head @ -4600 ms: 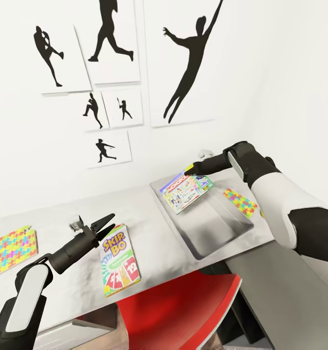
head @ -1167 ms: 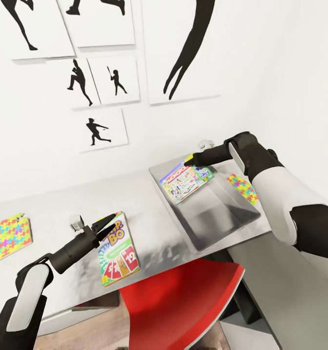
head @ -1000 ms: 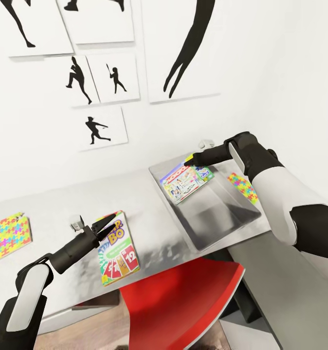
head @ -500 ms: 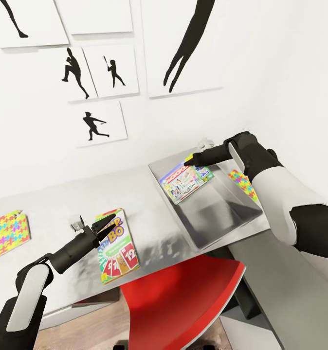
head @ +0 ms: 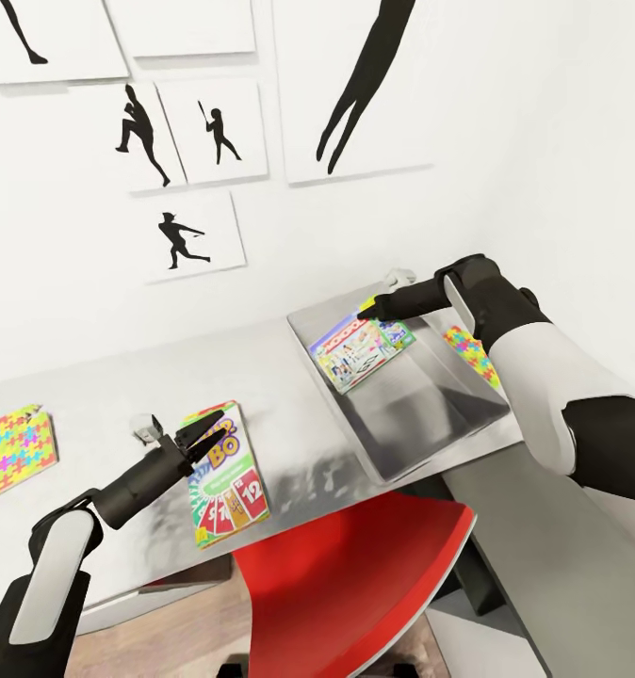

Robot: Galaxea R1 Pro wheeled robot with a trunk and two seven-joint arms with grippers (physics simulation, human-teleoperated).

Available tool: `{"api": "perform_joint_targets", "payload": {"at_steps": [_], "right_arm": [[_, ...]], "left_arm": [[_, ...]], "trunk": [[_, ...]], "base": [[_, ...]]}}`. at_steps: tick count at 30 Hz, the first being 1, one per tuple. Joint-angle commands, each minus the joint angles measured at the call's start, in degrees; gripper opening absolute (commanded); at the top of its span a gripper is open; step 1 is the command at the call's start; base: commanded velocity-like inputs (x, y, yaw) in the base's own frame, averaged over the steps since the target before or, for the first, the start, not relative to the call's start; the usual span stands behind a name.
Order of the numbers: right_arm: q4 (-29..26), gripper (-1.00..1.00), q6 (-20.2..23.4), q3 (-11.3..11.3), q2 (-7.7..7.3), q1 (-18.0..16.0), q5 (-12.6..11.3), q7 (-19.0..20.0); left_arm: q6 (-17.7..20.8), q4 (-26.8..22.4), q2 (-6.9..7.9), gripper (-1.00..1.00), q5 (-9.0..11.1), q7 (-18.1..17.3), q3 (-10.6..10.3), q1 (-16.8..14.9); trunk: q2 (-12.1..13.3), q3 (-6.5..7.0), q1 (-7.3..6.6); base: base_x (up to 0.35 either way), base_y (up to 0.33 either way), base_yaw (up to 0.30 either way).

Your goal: Put all the toys in the child's room - the three board games (two on the bed and one on the table), the two jigsaw puzzles on the table, and the tennis ball on the table - inside the toy box on the table in the child's room.

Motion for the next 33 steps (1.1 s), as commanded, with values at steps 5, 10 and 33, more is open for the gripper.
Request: {"api": "perform_joint_targets", "payload": {"at_steps": [5,10,33], "right_arm": [[-0.1,-1.0,-0.2,0.1,-0.03,0.0,0.6,0.5],[-0.3,-1.0,-0.3,0.1,0.02,0.0,0.6,0.4],[-0.5,-1.0,-0.3,0.1,0.18,0.0,0.6,0.4]], "left_arm": [[0.7,-0.7,-0.04,1.0,0.1,-3.5,-0.9,0.1],[0.9,-1.2,0.1,1.0,0.1,-9.1,-3.1,0.1],[1.0,-1.5,0.74,1.0,0.1,-14.0,-5.1,-0.1]], "trunk": [[-0.1,-0.12,0.03],[-0.1,-0.13,0.03],[-0.1,-0.27,0.03]], "base": [[0.0,0.0,0.0],[0.0,0.0,0.0],[0.0,0.0,0.0]]}}
